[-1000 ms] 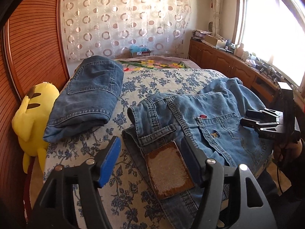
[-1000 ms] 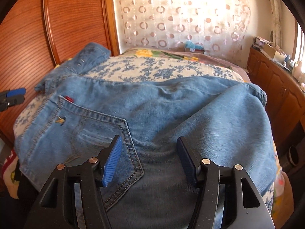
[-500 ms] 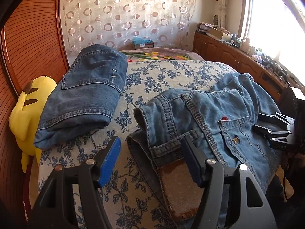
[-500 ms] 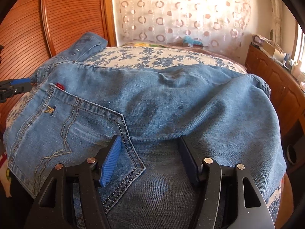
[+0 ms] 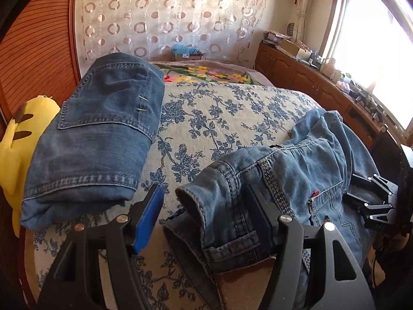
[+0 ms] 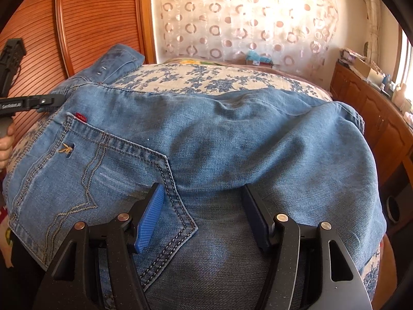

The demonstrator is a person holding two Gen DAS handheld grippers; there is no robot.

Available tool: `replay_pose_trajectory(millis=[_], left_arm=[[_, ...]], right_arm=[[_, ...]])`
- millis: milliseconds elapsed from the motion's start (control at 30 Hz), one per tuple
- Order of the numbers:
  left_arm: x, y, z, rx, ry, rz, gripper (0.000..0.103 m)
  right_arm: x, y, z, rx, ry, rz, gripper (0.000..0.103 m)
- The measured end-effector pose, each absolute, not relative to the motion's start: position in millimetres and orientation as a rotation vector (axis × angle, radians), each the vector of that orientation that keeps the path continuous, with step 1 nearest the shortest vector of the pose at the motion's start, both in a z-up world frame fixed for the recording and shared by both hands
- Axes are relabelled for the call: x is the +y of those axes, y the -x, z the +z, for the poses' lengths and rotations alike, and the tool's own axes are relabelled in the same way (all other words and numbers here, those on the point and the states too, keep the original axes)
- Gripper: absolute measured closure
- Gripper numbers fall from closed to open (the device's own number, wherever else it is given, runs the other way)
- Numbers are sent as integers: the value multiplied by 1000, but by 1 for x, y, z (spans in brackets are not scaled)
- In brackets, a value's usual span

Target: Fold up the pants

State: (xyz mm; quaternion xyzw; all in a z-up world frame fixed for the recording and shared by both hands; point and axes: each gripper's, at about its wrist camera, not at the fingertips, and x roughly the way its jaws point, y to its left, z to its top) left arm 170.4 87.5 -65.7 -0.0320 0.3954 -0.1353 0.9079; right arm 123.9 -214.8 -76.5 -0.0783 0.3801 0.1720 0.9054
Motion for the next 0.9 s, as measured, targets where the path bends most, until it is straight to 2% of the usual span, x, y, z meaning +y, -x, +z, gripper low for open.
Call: replay_pose_trajectory(millis=[33, 100, 167, 233, 333, 533, 700, 900], left_arm=[[86, -170, -67, 816, 62, -287, 51], [84, -171, -69, 824, 58, -279, 56], [85, -169, -69, 821, 68, -289, 78], [84, -163, -66, 813, 69, -305, 90], [82, -147, -53, 774, 64, -303, 96], [95, -115, -26, 711, 78, -260, 97], [108, -115, -31, 722, 68, -200, 96], [102, -120, -43, 753, 38, -184, 87]], right_arm=[[-215, -124, -77, 785, 161, 356, 39], [-215, -124, -76, 784, 159, 356, 39], [-215, -124, -76, 783, 158, 355, 39], [-215, -124, -76, 784, 158, 356, 39], [-215, -123, -76, 783, 155, 357, 39], [-222, -123, -70, 765, 122, 371, 39], [-234, -112, -53, 729, 103, 395, 37], [-266, -105, -34, 698, 103, 326, 37]])
